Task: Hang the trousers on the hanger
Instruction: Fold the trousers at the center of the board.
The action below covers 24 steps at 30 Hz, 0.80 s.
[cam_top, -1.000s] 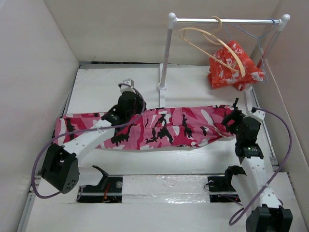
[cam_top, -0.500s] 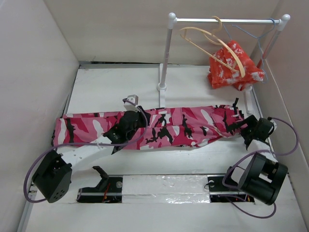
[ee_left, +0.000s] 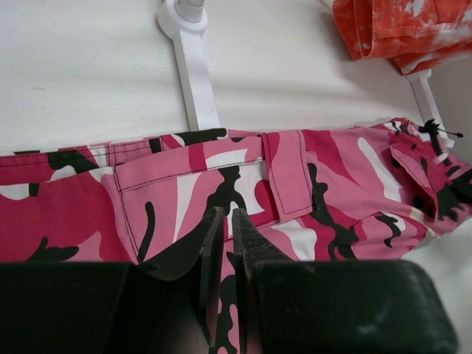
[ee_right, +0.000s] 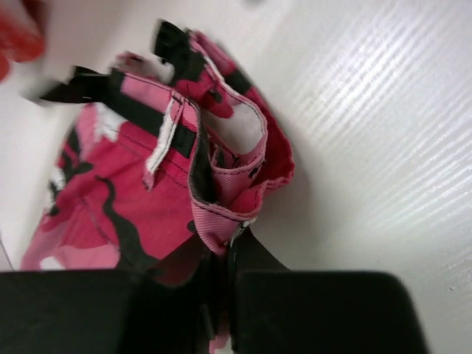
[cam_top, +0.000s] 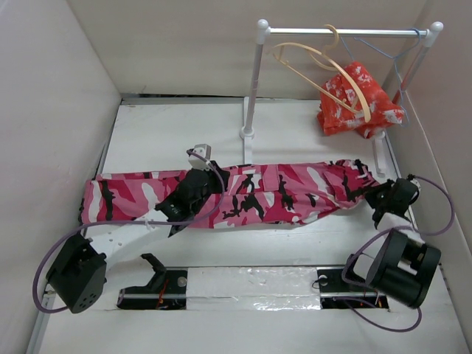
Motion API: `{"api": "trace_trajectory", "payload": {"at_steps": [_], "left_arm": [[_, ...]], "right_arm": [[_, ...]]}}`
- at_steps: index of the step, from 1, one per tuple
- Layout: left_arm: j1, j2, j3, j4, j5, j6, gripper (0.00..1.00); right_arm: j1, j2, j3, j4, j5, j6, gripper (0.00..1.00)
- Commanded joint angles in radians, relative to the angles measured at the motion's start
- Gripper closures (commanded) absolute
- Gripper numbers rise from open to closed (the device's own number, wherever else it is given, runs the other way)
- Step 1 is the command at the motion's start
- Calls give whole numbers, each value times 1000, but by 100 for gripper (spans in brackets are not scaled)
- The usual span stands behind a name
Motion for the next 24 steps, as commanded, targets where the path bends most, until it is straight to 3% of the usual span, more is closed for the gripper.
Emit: {"api": "trace_trajectory", "payload": {"at_steps": [1,3,5,6,9,10,13,18,24], "left_arm": [[-5,30,0,39,6,15,93],[-5,58,5,39,10,6,100],[-5,64,5,30,-26,-6,100],[-5,64,0,27,-41,-9,100],[-5,64,-6,16,-60,-21,100],[-5,67,-9,17,-38,-27,100],[-5,70,-60,45,8,-73,100],[-5,84,-182,83,34,-133,100],[-126,136,-210,105,-23,-173,100]], "right_arm": [[53,-160,-1,94,3,-42,100],[192,-240,62,7,47,-108,100],[311,-326,113,-98,85,-216,100],[434,-344,133,-119,93,-248,100],[624,-364,214,-218,127,-329,100],[756,-361,240,-230,171,-337,100],[1002,-344,272,-242,306,-340,100],[1210,-300,416,-232,408,-334,100],[1250,-333,568,-227,469,-359,100]]}}
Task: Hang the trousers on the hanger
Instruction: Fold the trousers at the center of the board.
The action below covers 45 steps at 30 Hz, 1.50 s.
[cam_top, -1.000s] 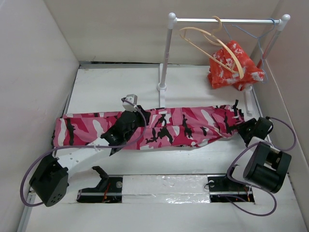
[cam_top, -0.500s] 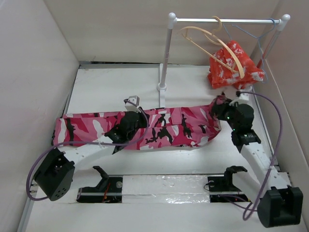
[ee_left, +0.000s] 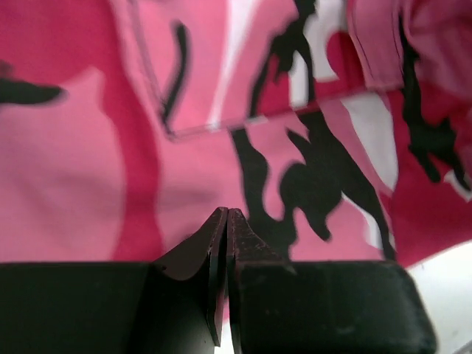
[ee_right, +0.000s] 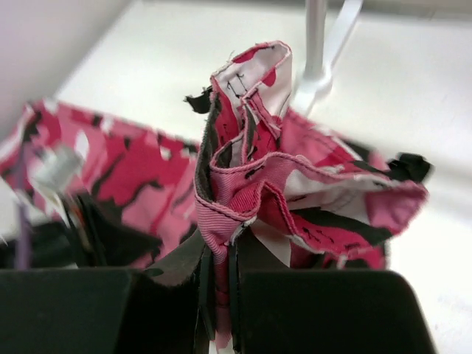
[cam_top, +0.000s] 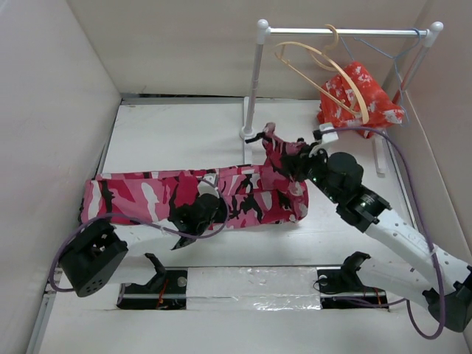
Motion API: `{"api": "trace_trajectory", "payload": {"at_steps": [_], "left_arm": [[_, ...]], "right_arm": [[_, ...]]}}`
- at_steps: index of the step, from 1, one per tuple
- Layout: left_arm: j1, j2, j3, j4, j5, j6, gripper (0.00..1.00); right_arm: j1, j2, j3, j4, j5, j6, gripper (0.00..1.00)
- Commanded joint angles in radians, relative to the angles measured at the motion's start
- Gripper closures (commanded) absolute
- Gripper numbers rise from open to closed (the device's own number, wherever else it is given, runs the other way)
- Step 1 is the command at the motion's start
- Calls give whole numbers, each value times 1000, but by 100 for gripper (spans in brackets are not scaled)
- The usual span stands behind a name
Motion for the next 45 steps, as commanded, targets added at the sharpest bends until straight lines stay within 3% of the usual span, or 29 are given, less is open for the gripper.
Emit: {"api": "trace_trajectory", "payload": {"at_steps": [1,13,22,27,30,33,34,36,38,40,45], "left_arm": [[-79,51,8,64,-56,-51,100],[-156,273,115,142,-45,-59,100],[-313,632,482,172,58,-42,100],[-334,702,662,149,98,-9,100],[-305,610,602,140,45,19,100],[-224,449,484,128,55,28,73],[-203,350,452,125,40,28,57],[-142,246,364,97,23,21,48],[-95,95,310,68,12,14,51],[-32,-64,289,-8,-36,1,59],[19,-450,255,-151,-189,14,65]], "right_arm": [[-7,-58,144,76,63,-26,100],[-144,-175,365,-30,-58,-53,100],[-144,-152,582,-109,-96,-110,100],[-126,-101,612,-128,-109,-115,100],[-104,-63,592,-97,-103,-116,100],[-104,-5,587,-57,-115,-110,100],[-94,12,589,-48,-124,-107,100],[-78,49,606,-28,-132,-104,100],[-69,100,617,-5,-122,-101,100],[-34,149,639,10,-115,-99,100],[73,276,702,49,-75,-111,100]]}}
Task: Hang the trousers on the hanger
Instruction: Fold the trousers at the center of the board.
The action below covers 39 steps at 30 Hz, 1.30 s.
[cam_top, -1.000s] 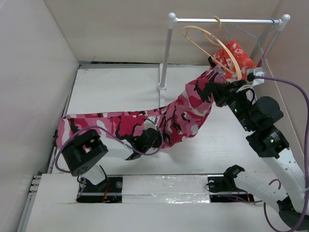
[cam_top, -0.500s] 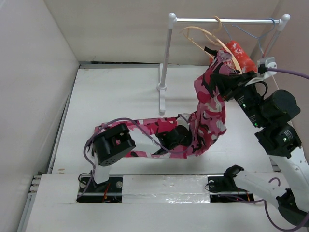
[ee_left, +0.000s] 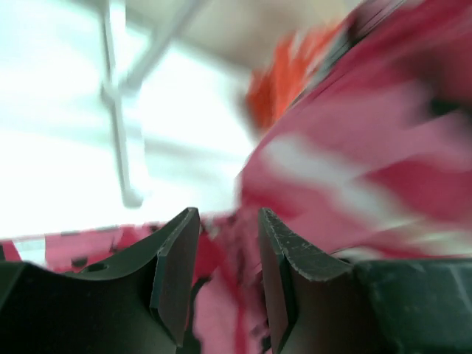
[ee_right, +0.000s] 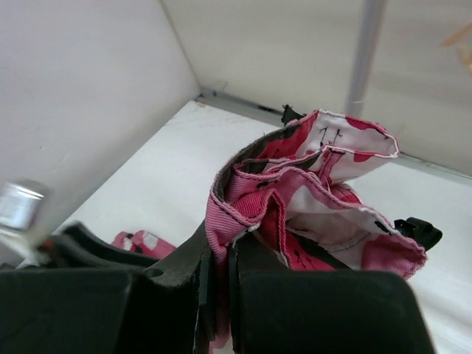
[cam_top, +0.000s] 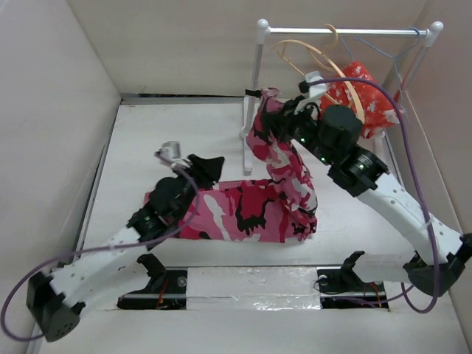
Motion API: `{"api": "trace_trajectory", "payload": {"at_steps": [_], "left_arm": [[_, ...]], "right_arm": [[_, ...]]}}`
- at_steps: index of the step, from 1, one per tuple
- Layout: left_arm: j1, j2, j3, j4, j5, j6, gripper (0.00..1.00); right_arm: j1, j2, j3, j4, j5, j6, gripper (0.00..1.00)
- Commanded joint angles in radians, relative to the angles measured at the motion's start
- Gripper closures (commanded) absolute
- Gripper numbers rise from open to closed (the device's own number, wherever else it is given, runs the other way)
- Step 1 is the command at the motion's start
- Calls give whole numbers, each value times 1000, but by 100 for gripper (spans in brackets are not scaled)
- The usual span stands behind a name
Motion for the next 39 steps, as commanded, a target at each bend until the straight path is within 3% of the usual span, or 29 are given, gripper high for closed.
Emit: {"api": "trace_trajectory", "payload": {"at_steps": [1,4,10,12,15,16,19,21,24,26,27,28,31,35,39], "left_arm": [[9,-277,-8,-92,-123,26,66],[9,-445,33,-161,-204,58,66],[-33,-639,52,-241,-321,58,66],[-45,-659,62,-284,-357,53,66],[-79,-676,63,-301,-404,43,66],[-79,-677,63,-304,-407,40,66],[-79,-676,78,-336,-415,35,66],[-79,-673,87,-347,-430,43,66],[-79,-663,57,-305,-407,38,65],[-79,-628,37,-280,-386,38,65],[-79,-608,30,-271,-378,38,65],[-79,-547,30,-270,-374,37,65],[-88,-412,17,-252,-325,24,65],[-88,-249,-45,-156,-196,12,66],[-106,-129,-118,-133,-165,-37,68]], "right_arm": [[107,50,108,227,16,-11,100],[190,183,126,295,36,-8,100],[358,553,249,359,16,35,100],[416,643,299,372,-11,64,94],[470,794,350,396,-42,90,71],[491,849,393,392,-53,93,46],[491,874,410,331,-62,84,5],[473,816,329,343,-50,71,0],[416,665,128,419,-54,83,6],[381,575,-34,456,-36,81,22],[370,484,-91,465,-19,80,33],[361,440,-148,473,-1,77,66],[338,296,-352,468,51,75,100],[313,159,-585,461,122,135,100],[290,72,-772,482,121,204,100]]}}
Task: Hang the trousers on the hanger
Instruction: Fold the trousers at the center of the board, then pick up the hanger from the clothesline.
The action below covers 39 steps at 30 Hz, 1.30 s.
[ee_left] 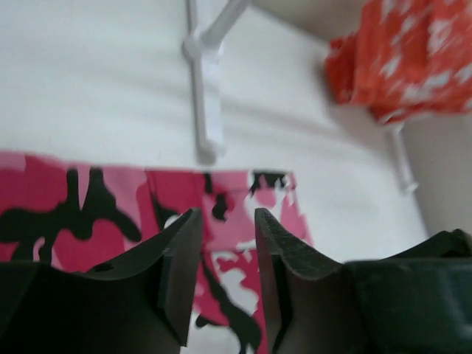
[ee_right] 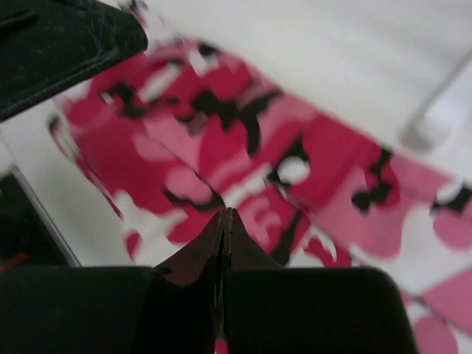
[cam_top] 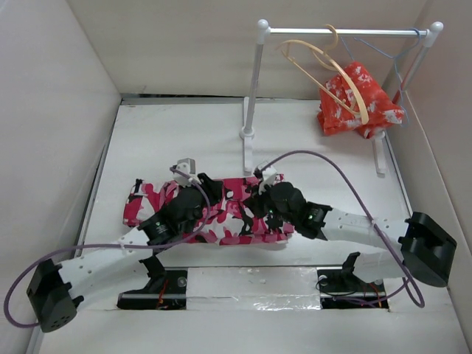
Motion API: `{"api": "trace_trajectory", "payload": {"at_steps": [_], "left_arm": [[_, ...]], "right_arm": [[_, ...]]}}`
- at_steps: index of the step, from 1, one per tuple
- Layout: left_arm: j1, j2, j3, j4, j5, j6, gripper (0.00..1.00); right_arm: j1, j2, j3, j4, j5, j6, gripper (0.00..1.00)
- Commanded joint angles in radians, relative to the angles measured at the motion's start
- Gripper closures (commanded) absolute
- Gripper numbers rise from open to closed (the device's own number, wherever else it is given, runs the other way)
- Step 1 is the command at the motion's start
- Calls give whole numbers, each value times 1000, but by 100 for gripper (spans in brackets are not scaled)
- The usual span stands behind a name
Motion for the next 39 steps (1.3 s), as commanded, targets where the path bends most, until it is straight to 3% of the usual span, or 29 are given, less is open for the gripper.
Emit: {"api": "trace_trajectory", "payload": {"at_steps": [1,5,9,14,21,25,29,30,33,34,38,39], "left_arm": [[-17,53,-61,70,64,-45,71],[-54,99,-101,95,61,-62,76],[-77,154,-96,197,70,-30,76],[-77,270,-56,262,111,5,77],[-77,360,3,338,150,63,76],[-86,386,78,336,170,117,77],[-86,394,144,334,231,168,77],[-86,394,152,331,230,181,77],[-86,403,132,326,213,192,95],[-86,408,122,332,211,188,100],[-86,402,66,372,213,177,100],[-86,399,69,372,220,182,100]], "right_arm": [[-10,-43,-126,41,40,77,100],[13,-55,-311,124,55,171,100],[24,-41,-385,156,98,202,100],[42,-52,-391,156,138,215,100],[67,-199,-440,63,242,264,100],[67,-337,-362,-72,290,148,100],[56,-458,-159,-239,348,-68,100],[32,-493,-79,-270,371,-152,100],[-52,-524,10,-255,373,-316,100],[-151,-521,74,-253,344,-359,100],[-454,-448,274,-265,166,-443,100],[-512,-436,308,-261,123,-453,93]]}}
